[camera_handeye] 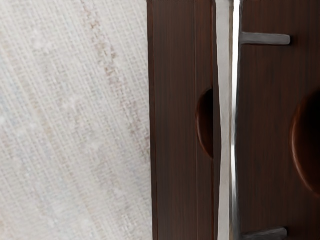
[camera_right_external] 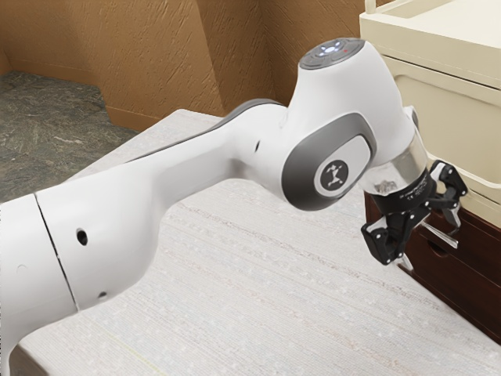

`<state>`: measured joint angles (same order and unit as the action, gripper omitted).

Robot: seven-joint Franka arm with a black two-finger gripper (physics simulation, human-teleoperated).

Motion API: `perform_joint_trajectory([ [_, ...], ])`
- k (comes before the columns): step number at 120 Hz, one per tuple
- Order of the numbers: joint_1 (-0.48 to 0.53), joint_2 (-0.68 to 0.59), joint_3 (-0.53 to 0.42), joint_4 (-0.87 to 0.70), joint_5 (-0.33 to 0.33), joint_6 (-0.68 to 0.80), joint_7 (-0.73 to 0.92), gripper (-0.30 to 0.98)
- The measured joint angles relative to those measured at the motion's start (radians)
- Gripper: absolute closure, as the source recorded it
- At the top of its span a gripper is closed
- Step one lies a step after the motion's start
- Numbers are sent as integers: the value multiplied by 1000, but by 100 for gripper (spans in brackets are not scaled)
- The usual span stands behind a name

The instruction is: Pull the drawer handle with one arm to open the drawer

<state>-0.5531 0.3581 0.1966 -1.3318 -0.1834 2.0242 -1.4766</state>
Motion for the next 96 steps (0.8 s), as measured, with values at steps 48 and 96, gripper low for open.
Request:
perform_joint_trajectory([
  [48,28,13,0,-4,-5,27,28,0],
  [96,47,14,1,-12,-28,34,71,0],
])
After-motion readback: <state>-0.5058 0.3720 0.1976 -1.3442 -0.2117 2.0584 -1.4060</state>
